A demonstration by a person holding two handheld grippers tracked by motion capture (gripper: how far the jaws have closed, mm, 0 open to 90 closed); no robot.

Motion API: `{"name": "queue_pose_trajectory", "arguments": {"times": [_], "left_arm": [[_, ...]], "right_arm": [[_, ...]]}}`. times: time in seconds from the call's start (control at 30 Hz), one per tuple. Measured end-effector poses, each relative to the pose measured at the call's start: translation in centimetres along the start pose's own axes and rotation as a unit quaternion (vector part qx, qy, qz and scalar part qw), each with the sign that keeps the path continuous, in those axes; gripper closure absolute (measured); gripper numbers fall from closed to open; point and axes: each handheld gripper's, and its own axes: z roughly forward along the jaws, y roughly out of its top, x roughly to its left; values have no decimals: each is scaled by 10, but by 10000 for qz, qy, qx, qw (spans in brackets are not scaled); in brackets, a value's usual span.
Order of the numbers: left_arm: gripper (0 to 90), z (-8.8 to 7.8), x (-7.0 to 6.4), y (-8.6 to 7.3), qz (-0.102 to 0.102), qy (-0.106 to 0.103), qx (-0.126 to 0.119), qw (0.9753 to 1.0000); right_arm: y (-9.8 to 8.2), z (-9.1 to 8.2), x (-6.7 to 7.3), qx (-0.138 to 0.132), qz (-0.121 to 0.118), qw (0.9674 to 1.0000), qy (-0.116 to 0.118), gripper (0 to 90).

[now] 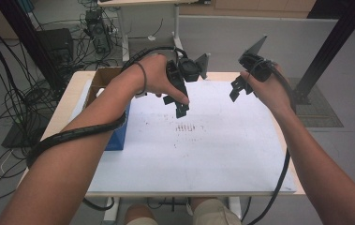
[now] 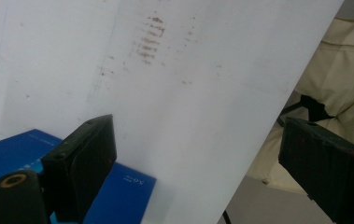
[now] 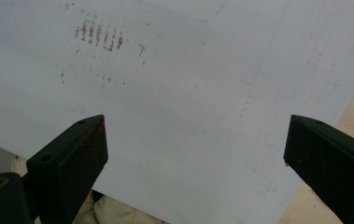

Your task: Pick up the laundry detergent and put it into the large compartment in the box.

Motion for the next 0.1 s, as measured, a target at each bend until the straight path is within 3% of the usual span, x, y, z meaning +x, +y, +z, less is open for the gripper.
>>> {"name": "queue_pose_trajectory", "arguments": {"times": [0.1], "left_arm": [[117,0,2,-1,-8,-25,7,10000]], "right_arm": [[-1,0,0,-34,-72,10000,12,60]]}}
